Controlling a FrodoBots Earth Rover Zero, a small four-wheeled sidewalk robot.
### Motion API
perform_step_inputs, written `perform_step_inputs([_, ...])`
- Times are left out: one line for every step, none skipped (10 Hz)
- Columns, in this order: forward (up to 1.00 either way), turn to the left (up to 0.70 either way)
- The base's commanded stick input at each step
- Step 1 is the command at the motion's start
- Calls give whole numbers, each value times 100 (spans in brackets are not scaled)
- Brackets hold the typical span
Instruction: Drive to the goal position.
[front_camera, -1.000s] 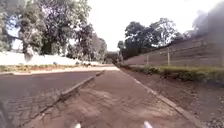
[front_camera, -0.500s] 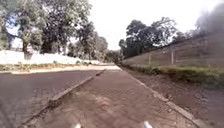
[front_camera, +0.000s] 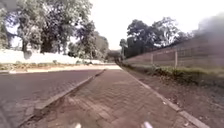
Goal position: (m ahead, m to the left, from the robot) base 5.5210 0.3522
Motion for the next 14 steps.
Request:
perform_step_inputs([70,-10])
perform_step_inputs([70,0])
perform_step_inputs([70,0])
perform_step_inputs([70,0])
perform_step_inputs([70,0])
perform_step_inputs([70,0])
perform_step_inputs([70,0])
perform_step_inputs([70,0])
perform_step_inputs([70,0])
perform_step_inputs([70,0])
perform_step_inputs([70,0])
perform_step_inputs([70,0])
perform_step_inputs([70,0])
perform_step_inputs([70,0])
